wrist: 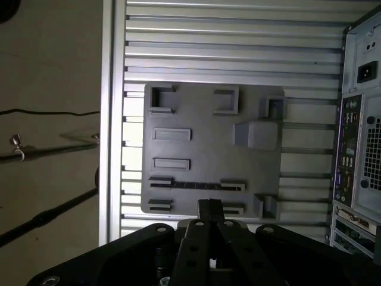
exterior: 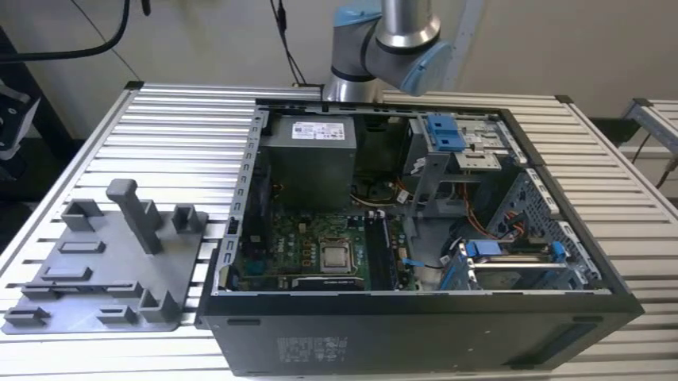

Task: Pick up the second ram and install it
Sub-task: 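Pick up the second ram and move it above second insertion slot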

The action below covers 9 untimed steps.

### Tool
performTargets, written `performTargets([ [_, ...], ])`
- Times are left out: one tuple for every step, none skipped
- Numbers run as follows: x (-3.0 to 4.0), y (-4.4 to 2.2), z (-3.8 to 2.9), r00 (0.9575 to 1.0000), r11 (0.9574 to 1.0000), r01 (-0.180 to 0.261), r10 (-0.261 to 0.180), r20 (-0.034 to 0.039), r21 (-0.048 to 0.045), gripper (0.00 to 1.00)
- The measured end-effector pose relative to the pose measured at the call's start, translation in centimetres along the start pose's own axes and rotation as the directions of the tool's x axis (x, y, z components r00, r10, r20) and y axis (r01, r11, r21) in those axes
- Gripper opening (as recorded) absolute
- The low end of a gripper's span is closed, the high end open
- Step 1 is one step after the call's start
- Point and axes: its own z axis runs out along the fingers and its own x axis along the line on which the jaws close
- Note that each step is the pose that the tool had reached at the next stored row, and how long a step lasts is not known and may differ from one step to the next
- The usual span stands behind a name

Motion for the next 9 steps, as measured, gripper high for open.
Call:
performTargets([
  [0.00,0.00,0.00,1.0000,1.0000,0.000,0.000,0.0000,0.0000,0.11],
  [0.00,0.00,0.00,1.0000,1.0000,0.000,0.000,0.0000,0.0000,0.11],
  [0.00,0.00,-0.01,1.0000,1.0000,0.000,0.000,-0.0001,0.0001,0.11],
  [0.00,0.00,0.00,1.0000,1.0000,0.001,-0.001,-0.0001,0.0000,0.11],
  [0.00,0.00,0.00,1.0000,1.0000,0.003,-0.003,-0.0001,0.0001,0.11],
  [0.00,0.00,-0.01,1.0000,1.0000,0.006,-0.006,-0.0004,0.0003,0.11],
  [0.00,-0.01,0.00,0.9999,0.9999,0.011,-0.011,-0.0006,0.0005,0.11],
  [0.00,0.00,0.00,0.9998,0.9998,0.018,-0.018,-0.0009,0.0008,0.11],
  [-0.01,0.00,0.00,0.9997,0.9997,0.026,-0.026,-0.0012,0.0013,0.11],
])
